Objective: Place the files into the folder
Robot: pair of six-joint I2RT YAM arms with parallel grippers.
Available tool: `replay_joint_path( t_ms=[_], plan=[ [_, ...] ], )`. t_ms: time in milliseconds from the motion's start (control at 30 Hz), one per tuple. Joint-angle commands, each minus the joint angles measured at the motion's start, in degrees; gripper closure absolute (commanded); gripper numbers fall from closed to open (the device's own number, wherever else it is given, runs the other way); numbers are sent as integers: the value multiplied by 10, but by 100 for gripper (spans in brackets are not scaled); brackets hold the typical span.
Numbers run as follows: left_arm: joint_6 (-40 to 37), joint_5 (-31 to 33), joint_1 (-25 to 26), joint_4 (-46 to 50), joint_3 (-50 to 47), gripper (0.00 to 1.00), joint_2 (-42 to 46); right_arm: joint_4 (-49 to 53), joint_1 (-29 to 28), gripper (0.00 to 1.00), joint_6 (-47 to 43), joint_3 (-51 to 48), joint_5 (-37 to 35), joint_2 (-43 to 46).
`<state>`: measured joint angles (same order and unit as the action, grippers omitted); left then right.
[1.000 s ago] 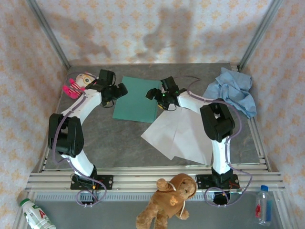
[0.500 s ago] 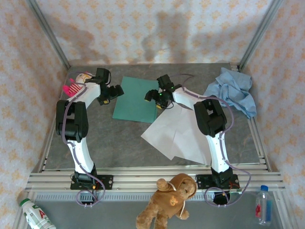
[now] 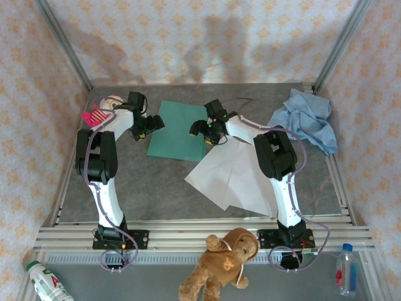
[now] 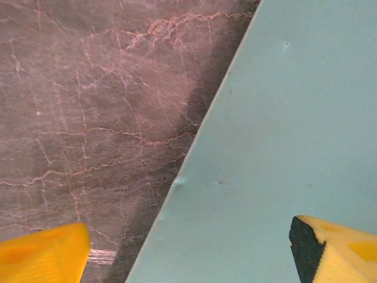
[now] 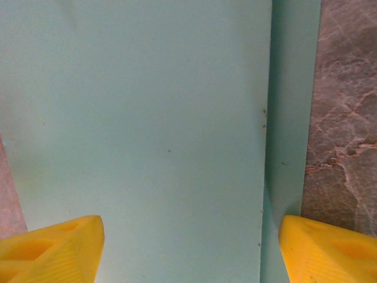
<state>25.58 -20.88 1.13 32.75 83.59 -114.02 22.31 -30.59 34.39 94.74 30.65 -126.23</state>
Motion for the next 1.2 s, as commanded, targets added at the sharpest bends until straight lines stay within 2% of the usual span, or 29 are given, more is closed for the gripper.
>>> replay_joint_path(
  t_ms=[0,633,1167],
  plan=[
    [-2,-19,5,3,-1,13,-12,0,-4,22,-15,20,5,-14],
    [9,-34,12,-17,-30,19,-10,-7,-11,22,-31,51,45,-42],
    [17,-40,12,-15,-33,20,-6,-42,-12,21,-20,66,112,-7]
  ],
)
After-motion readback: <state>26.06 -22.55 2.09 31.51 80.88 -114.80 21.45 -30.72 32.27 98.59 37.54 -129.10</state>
